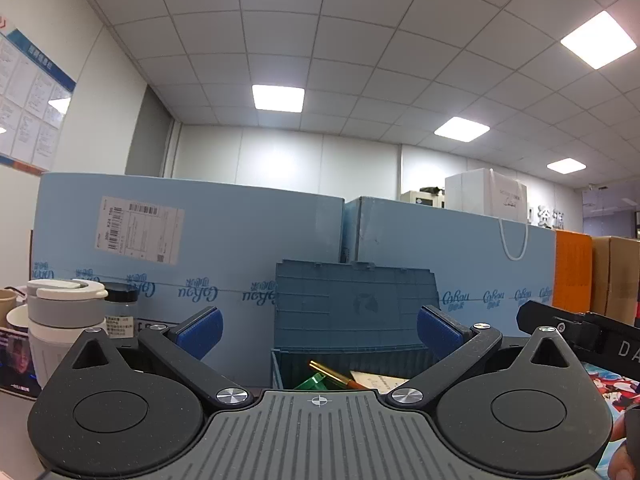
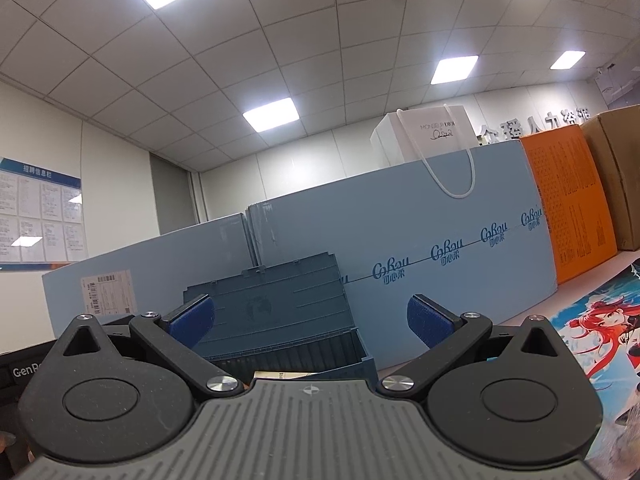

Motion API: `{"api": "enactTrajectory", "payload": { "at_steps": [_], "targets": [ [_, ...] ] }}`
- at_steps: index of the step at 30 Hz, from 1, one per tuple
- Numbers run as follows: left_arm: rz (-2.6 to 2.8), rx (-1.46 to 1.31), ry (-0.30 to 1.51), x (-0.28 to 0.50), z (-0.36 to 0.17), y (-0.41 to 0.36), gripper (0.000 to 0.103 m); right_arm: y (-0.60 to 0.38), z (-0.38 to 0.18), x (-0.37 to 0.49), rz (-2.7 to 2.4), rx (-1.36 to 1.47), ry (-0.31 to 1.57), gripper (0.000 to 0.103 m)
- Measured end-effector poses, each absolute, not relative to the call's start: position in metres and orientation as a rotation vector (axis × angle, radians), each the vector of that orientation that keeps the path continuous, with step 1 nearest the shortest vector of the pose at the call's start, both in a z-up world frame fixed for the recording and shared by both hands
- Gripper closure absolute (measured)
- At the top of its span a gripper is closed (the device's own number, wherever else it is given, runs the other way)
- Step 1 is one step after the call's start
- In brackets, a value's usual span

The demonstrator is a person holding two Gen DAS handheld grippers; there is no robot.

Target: Organize rigid objects

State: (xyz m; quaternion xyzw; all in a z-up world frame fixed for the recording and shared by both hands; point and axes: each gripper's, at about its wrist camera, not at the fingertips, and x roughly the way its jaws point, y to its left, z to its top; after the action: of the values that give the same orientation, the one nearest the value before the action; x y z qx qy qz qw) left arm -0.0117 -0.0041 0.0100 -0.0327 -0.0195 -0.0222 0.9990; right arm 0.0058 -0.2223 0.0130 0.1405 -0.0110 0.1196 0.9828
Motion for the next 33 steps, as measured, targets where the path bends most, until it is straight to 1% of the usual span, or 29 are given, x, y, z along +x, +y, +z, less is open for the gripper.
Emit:
{"api": "enactTrajectory", "payload": {
  "at_steps": [33],
  "targets": [
    [-0.049, -0.054, -0.041, -0.0137, 0.0095, -0.0058, 0.0, -0.2221, 0.013, 0.0015, 0.247, 0.273, -0.042, 0.0]
  ]
}}
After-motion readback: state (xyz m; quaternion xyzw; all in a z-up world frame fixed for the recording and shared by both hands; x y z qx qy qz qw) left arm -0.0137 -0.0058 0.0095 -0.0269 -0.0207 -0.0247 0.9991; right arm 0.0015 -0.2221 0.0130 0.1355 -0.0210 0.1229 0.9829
